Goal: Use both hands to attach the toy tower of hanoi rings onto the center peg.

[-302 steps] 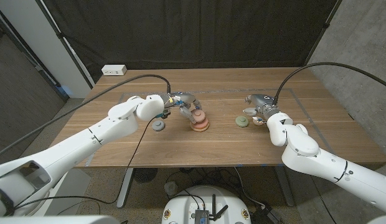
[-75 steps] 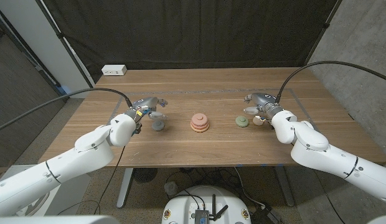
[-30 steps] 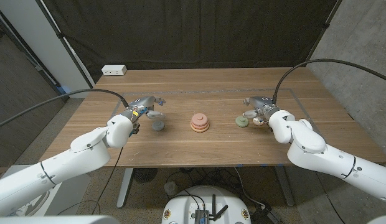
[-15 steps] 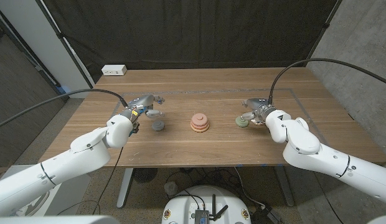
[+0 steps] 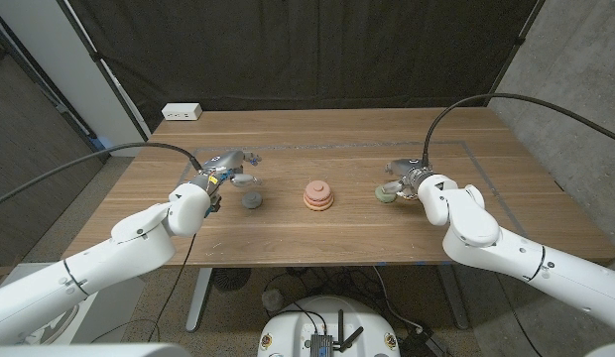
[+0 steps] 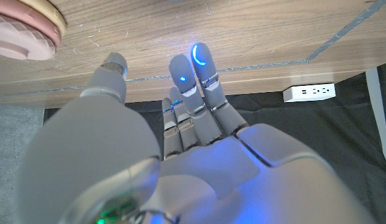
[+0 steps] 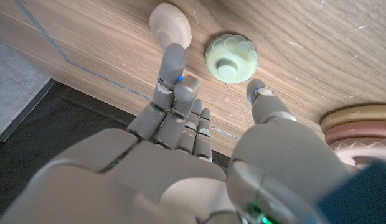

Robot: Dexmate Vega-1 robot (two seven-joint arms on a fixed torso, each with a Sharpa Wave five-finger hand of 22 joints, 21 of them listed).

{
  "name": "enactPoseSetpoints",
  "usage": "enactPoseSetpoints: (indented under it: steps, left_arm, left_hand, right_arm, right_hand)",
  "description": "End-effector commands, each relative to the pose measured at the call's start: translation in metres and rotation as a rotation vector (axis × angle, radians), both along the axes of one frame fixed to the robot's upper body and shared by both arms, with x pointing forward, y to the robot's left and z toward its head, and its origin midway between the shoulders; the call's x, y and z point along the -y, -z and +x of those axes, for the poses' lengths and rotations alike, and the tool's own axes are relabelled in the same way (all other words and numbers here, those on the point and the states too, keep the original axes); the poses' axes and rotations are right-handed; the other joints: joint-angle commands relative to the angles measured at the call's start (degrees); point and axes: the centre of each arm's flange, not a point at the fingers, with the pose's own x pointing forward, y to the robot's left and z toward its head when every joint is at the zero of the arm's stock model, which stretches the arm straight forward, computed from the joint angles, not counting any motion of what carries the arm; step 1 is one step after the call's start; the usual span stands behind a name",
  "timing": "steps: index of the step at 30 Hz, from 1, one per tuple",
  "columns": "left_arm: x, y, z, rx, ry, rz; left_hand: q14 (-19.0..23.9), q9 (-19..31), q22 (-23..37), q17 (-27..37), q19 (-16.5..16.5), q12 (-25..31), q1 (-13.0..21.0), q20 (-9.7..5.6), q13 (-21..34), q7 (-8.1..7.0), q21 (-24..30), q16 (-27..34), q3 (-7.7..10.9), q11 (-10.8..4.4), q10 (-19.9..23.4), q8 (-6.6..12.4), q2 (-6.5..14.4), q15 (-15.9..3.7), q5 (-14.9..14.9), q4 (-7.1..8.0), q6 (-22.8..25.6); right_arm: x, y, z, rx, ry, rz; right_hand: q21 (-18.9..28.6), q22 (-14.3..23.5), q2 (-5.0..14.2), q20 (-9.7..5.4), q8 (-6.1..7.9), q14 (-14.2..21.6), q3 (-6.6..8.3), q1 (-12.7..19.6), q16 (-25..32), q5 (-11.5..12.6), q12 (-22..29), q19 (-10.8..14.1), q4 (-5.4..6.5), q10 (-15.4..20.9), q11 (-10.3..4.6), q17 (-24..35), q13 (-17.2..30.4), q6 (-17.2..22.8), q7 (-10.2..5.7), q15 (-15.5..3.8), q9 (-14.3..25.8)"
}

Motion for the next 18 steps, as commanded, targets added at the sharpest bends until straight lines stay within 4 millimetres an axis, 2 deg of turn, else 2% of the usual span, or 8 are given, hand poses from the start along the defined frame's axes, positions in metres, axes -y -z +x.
enactPoseSetpoints:
  steps: [1,18]
  left_arm:
    - [-0.0032,-0.0004,0.0014,0.001,0.003,-0.008]
    - [-0.0036,0.0005,0.0021,0.000,0.004,-0.014]
  left_hand:
    - [-0.15,0.06,0.08,0.14,0.62,0.07,-0.47,-7.94,0.07,0.19,0.07,0.46,0.10,0.09,0.51,-0.15,0.15,-4.31,0.48,0.08,0.60]
    - [-0.36,0.11,0.09,0.14,0.52,-0.07,-0.73,-7.95,0.17,0.41,-0.06,0.71,0.26,0.28,0.56,-0.23,0.48,-4.30,0.53,0.14,0.92]
  right_arm:
    - [-0.0026,0.0029,0.0075,-0.029,0.022,-0.006]
    - [-0.0033,0.0096,0.0131,-0.046,0.028,-0.006]
  right_hand:
    - [0.00,-0.01,0.27,-5.84,0.08,-0.06,-0.09,-0.29,-0.18,-0.10,0.42,-0.21,0.10,-0.08,0.32,0.14,0.10,-0.26,0.10,-4.63,0.01]
    - [-0.01,-0.07,0.33,-5.85,0.43,-0.16,-0.15,-0.29,-0.43,-0.29,0.68,-0.41,0.01,0.42,0.66,0.22,-0.27,0.22,-0.05,-4.64,-0.10]
